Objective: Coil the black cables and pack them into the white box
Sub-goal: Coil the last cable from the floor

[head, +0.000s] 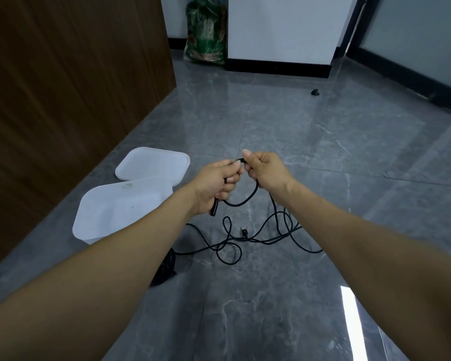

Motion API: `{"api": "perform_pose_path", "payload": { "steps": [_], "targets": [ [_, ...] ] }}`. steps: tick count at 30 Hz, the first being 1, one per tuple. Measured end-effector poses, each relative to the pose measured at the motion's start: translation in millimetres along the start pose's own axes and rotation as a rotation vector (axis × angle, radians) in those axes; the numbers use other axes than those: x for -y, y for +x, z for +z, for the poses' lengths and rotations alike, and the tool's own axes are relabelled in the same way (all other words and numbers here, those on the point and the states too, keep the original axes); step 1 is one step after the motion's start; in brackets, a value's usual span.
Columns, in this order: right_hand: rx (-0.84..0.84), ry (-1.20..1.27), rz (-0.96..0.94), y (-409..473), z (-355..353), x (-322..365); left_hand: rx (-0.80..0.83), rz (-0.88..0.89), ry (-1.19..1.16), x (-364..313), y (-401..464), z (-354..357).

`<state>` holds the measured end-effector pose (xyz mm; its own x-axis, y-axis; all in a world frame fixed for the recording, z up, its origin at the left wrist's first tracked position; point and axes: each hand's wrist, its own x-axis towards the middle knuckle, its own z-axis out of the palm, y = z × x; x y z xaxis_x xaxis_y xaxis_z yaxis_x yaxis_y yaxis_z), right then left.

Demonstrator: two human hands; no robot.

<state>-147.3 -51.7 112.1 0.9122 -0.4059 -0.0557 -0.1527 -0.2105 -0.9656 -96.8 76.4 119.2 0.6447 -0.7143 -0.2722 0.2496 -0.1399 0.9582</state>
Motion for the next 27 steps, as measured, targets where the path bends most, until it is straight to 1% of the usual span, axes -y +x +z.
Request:
{"api": "perform_pose_path", "payload": {
  "steps": [4,7,9,13,19,27],
  "targets": [
    [-0.038,0.029,0.042,0.9,-3.8,-3.8,0.064,-0.024,0.137,-3.1,-0.1,5.4],
    [-0.025,0.038,0.051,0.3,-5.7,-5.0,0.082,-0.03,0.162,-2.7,-0.5,5.9],
    [-0.027,0.038,0.044,1.9,-5.3,-4.4,0.031,-0.009,0.107,-0.1,1.4,5.0],
    [-0.096,0.078,0.039,5.1,-1.2,-4.4,-0.044,0.038,-0.059,4.4,5.0,0.9],
    [-0.071,0.081,0.013,4.7,3.2,-2.0,-0.04,0.04,-0.048,2.5,4.4,-7.8],
    [-0.063,0.119,0.016,5.9,7.7,1.1,-0.057,0.042,-0.098,1.6,5.0,-13.3]
  ]
}}
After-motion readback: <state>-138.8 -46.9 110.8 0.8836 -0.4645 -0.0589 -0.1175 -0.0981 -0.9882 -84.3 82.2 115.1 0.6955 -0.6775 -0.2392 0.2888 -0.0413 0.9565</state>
